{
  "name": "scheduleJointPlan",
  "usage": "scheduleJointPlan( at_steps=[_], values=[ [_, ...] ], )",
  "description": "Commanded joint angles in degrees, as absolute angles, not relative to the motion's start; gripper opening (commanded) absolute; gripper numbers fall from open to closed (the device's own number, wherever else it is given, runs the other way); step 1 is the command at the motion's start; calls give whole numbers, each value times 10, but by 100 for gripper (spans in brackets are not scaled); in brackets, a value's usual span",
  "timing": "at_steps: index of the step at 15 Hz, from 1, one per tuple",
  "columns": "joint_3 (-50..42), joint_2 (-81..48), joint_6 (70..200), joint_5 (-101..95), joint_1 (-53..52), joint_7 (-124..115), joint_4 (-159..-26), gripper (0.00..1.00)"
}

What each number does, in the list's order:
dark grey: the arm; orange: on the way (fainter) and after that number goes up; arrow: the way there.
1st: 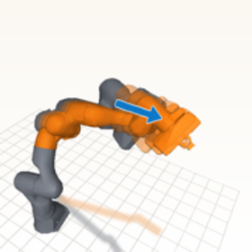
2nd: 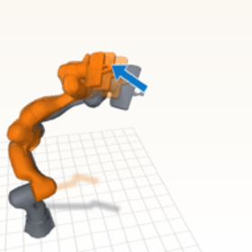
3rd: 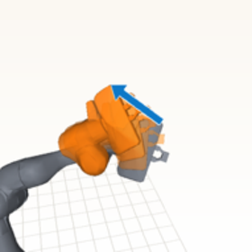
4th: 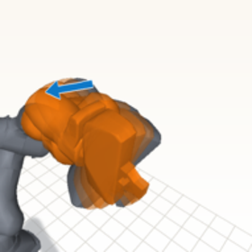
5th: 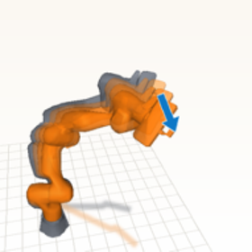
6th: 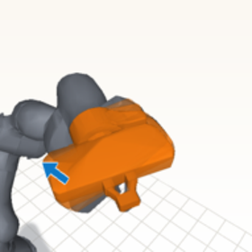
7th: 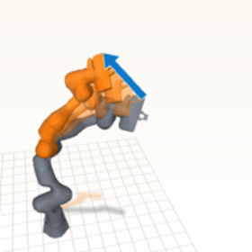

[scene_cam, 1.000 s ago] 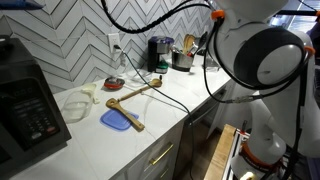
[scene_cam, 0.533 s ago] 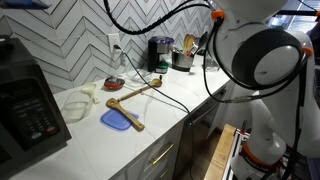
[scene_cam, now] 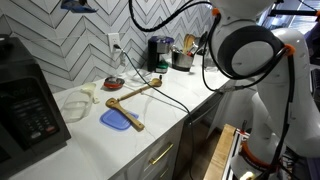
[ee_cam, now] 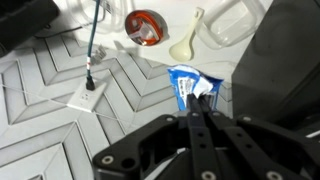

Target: Put the candy bar, in the transparent bowl

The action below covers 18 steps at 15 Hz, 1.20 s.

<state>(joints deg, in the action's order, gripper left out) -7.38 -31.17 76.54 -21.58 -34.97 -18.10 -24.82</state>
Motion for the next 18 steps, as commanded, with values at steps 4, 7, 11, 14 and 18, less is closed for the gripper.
scheduleJointPlan(
  at_steps=[4, 7, 11, 14, 18],
  values=[
    [-79, -317, 624, -223, -335, -310, -258, 0],
    [-74, -320, 657, -232, -335, -275, -256, 1],
    [-74, -320, 658, -232, -335, -275, -255, 1],
    [-78, -321, 659, -234, -328, -278, -255, 0],
    [-109, -309, 644, -255, -268, -297, -255, 0]
  ],
)
